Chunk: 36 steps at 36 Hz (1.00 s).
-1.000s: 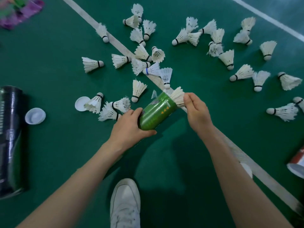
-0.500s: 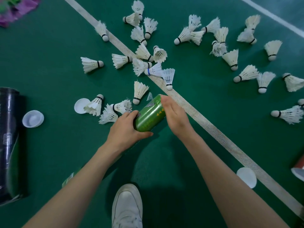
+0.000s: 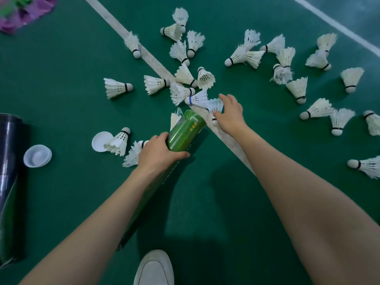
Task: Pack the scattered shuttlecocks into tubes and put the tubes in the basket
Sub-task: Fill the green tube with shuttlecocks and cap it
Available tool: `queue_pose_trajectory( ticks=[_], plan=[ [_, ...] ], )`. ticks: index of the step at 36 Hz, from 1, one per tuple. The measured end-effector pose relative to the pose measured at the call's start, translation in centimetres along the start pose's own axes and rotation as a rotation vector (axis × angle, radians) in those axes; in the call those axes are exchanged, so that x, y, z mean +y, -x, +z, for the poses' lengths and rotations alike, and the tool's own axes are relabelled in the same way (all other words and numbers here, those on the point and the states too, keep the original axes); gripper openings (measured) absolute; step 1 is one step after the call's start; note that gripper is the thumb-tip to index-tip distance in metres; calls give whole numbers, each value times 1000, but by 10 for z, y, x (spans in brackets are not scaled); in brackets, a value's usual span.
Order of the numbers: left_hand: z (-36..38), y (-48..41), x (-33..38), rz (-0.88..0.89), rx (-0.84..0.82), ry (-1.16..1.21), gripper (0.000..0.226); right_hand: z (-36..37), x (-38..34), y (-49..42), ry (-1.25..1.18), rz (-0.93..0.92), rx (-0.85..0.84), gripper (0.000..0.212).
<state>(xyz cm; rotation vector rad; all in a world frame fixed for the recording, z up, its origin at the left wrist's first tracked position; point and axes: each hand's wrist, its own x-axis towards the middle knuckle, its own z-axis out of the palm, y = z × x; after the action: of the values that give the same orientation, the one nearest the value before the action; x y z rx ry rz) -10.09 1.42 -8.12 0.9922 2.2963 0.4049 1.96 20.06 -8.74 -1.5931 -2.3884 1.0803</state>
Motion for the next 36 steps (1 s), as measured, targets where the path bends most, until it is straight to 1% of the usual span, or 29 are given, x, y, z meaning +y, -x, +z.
queue_pose_trajectory(
  ticks=[3,7,9,11,13,14,17,19,21,23,25,28,31,33,36],
  plan=[
    [4,-3,1,-3,-10,-26,71,-1,1,-17,229,-47,-40,64],
    [6,-2,4,0,-8,-60,74,3,3,-25,319,-94,-124,72],
    [7,2,5,13,3,-73,75,6,10,-22,383,-102,-131,63],
    [9,6,6,26,12,-84,78,7,19,-13,401,-100,-82,46],
    [11,11,5,36,13,-98,80,6,27,1,263,-48,-20,28],
    [13,14,5,40,12,-101,81,6,31,9,171,-9,-1,23],
    [17,21,5,49,-1,-125,88,4,43,32,-68,47,75,23],
    [19,27,8,64,-13,-146,92,0,46,48,-235,42,191,26],
    [20,33,11,81,-12,-150,91,-6,46,65,-390,39,325,26],
    [20,40,14,104,-1,-152,89,-11,45,78,-531,44,429,21],
    [20,48,16,134,7,-150,87,-15,42,92,-617,31,475,16],
    [20,62,15,189,41,-89,82,-17,34,115,-631,-61,433,12],
    [20,72,9,223,71,-19,86,-15,23,138,-503,-183,342,28],
    [19,77,7,238,91,19,86,-12,15,150,-469,-229,275,36],
    [14,84,3,241,115,39,84,-10,1,162,-600,-200,237,39]
  ],
)
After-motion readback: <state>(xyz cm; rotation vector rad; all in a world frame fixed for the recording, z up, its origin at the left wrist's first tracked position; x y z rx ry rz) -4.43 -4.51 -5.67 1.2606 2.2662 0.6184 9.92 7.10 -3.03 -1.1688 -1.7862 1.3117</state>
